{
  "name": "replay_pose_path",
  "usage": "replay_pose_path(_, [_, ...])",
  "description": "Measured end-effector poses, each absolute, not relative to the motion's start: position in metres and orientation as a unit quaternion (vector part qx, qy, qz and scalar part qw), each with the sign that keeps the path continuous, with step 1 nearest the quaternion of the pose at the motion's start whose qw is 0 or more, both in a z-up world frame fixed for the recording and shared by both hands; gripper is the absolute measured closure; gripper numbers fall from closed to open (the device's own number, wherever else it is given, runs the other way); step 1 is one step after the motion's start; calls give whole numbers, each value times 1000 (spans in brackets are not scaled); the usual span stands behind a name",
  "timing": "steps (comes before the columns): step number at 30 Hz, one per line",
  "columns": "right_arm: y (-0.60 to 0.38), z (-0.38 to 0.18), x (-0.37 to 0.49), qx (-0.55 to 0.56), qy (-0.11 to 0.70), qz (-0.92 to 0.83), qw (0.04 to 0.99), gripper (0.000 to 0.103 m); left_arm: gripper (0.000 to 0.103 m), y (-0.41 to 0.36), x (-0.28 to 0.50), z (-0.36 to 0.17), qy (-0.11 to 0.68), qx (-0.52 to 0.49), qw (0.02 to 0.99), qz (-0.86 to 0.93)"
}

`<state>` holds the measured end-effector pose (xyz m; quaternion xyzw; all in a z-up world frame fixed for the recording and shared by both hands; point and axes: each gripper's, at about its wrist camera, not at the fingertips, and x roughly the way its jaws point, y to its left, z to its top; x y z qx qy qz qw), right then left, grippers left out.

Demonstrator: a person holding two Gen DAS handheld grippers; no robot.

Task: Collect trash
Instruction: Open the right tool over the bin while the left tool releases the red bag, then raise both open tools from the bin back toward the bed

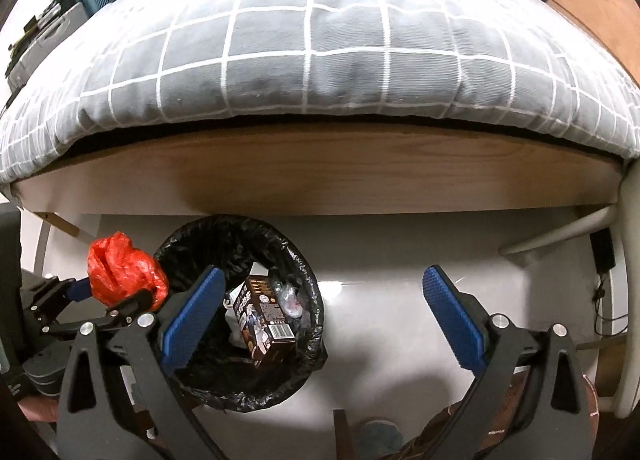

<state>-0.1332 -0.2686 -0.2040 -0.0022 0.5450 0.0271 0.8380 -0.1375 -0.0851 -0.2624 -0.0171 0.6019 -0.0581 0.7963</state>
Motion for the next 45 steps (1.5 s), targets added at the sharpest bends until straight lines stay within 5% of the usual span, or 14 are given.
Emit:
replay_pose_path(3, [-265, -206, -133, -7, 546, 30, 837, 8, 16, -84, -138, -262, 596, -12, 801, -51])
replay_pose_path(9, [-266, -206, -134, -8, 543, 29, 839, 8, 8, -76, -139, -254, 586, -18, 809, -42])
replay_pose_path(28, [-242, -110, -117, -21, 478, 50, 877, 8, 6, -3, -131, -145, 518, -56, 854, 6])
replay_pose_path(45, [-271, -46, -11, -19, 421, 35, 906, 8, 6, -33, 14, -71, 478, -68, 876, 17])
